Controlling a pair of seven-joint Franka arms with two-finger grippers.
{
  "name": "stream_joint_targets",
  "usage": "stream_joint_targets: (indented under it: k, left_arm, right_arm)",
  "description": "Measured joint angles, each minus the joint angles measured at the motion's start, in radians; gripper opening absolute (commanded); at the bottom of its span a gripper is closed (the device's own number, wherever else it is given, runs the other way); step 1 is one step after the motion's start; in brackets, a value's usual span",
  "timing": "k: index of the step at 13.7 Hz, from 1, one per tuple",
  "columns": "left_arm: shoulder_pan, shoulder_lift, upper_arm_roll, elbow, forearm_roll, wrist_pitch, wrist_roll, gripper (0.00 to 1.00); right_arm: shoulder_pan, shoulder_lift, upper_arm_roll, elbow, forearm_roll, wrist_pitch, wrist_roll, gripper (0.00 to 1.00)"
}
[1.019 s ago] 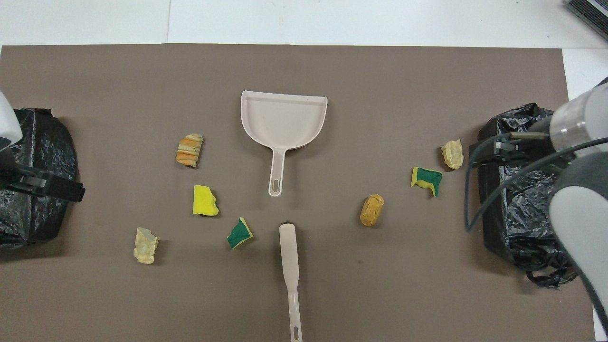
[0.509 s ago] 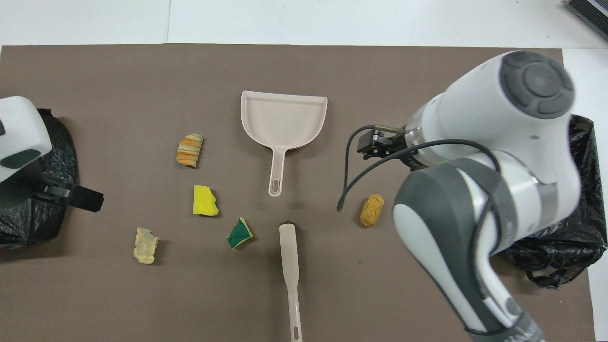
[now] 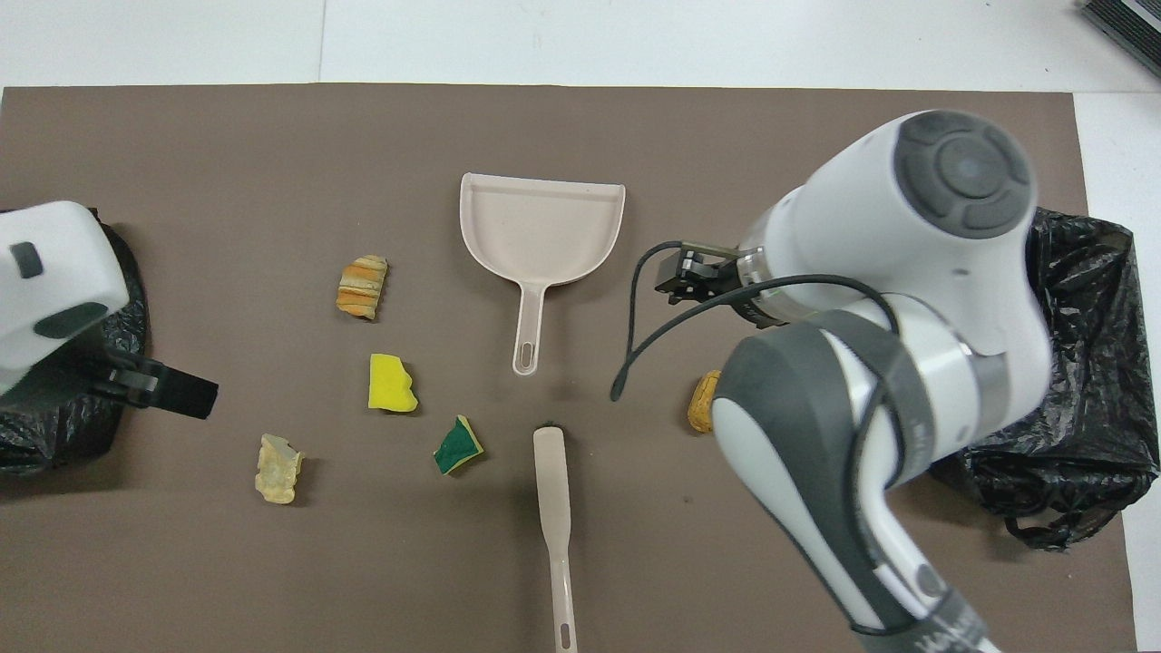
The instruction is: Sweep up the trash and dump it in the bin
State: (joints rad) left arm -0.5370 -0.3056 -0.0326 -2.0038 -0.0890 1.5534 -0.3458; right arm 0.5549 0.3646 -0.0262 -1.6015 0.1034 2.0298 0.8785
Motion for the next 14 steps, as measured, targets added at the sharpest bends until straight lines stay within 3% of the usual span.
stream_joint_targets:
  k: [6, 9, 14]
  left_arm:
    - [-0.279, 0.002, -0.002, -0.174, -0.01, 0.256, -0.334, 1.0]
    - [-0.366, 0.016, -0.002, -0.279, -0.017, 0.38, -0.433, 1.0]
    - [-0.443, 0.106, -0.002, -0.396, -0.02, 0.606, -0.511, 1.0]
  right_arm:
    - [0.009, 0.134, 0.001, 0.105, 0.074, 0.054, 0.012, 1.0]
    - [0.046, 0.189, 0.001, 0.163, 0.075, 0.051, 0.021, 1.0]
    - [0.095, 0.225, 0.002, 0.19, -0.01, 0.002, 0.02, 0.96]
